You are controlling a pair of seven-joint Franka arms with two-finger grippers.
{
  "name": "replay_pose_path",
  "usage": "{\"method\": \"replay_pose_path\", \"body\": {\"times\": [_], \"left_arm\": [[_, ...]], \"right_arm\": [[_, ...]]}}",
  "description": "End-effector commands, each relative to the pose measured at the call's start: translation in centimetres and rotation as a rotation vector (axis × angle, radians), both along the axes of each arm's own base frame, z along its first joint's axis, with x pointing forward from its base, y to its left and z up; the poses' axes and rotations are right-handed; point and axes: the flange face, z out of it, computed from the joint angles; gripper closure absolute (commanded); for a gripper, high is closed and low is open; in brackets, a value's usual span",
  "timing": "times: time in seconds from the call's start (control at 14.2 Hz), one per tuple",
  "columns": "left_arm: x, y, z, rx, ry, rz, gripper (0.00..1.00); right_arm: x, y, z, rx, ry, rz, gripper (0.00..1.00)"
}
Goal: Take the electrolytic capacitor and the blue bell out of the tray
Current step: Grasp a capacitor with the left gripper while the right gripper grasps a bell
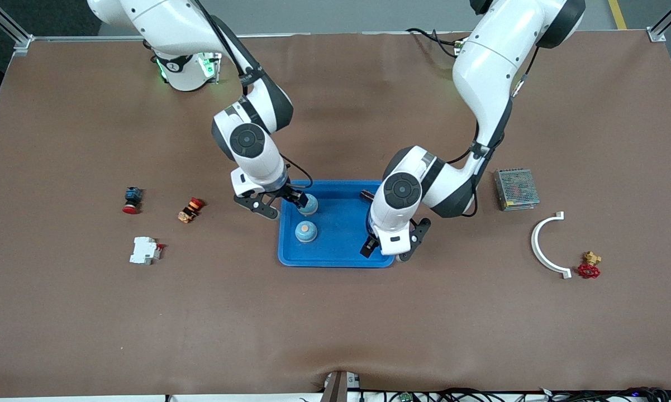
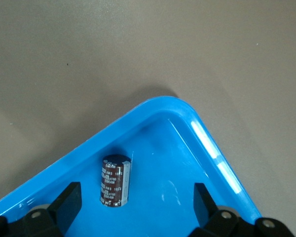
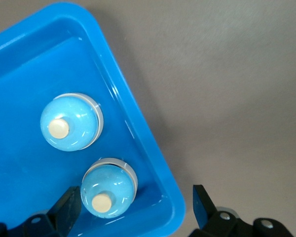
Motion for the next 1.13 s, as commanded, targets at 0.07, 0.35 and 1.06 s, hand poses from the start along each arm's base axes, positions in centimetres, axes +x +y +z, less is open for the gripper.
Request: {"method": "replay_pose_path", "body": {"times": [0.07,0.35,1.06], "left_arm": [[-0.1,-0.3,-1.1,0.028,-0.015,0.009,0.00],[-0.3,-0.2,-2.4,0.037,0.000,0.009,0.00],[-1.0,-1.2,-4.1,0.031,-0.004,0.010,0.00]], "right_arm": [[0.7,2.6,-2.1,0.007,0.011,-0.035,0.00],[1.0,4.0,-3.4,0.002,0.009,-0.049,0.00],[-0.2,5.5,-4.9,-0.001,0.013,-0.044,0.00]]}}
